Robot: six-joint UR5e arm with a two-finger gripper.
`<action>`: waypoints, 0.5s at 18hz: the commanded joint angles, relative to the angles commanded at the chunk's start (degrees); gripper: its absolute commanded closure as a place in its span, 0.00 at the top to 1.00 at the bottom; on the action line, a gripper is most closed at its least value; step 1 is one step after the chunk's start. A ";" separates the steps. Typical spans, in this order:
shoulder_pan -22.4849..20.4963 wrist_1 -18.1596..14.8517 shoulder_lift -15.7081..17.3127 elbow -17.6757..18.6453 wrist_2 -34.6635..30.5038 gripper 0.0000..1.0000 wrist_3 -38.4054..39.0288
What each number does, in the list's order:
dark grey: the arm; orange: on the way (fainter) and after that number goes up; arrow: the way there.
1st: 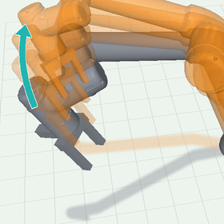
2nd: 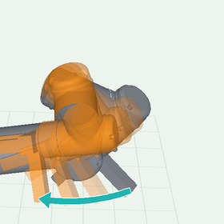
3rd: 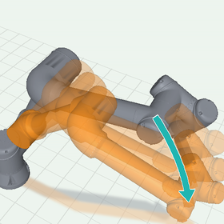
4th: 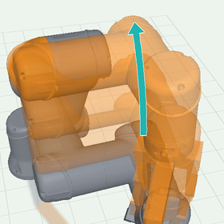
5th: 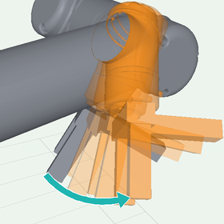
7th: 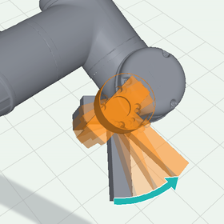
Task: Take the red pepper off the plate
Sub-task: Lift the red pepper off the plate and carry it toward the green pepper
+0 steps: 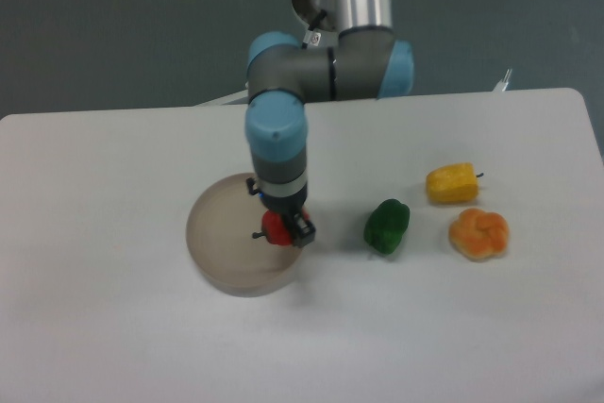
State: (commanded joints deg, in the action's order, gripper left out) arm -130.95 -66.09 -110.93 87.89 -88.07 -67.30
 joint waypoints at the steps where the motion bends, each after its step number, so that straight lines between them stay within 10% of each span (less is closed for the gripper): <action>1: -1.84 -1.14 1.40 0.00 -0.09 0.34 -3.59; 9: -10.47 -8.35 3.00 -2.98 -0.70 0.35 -15.05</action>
State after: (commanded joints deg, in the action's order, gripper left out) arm -141.41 -74.43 -107.93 84.91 -88.77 -82.35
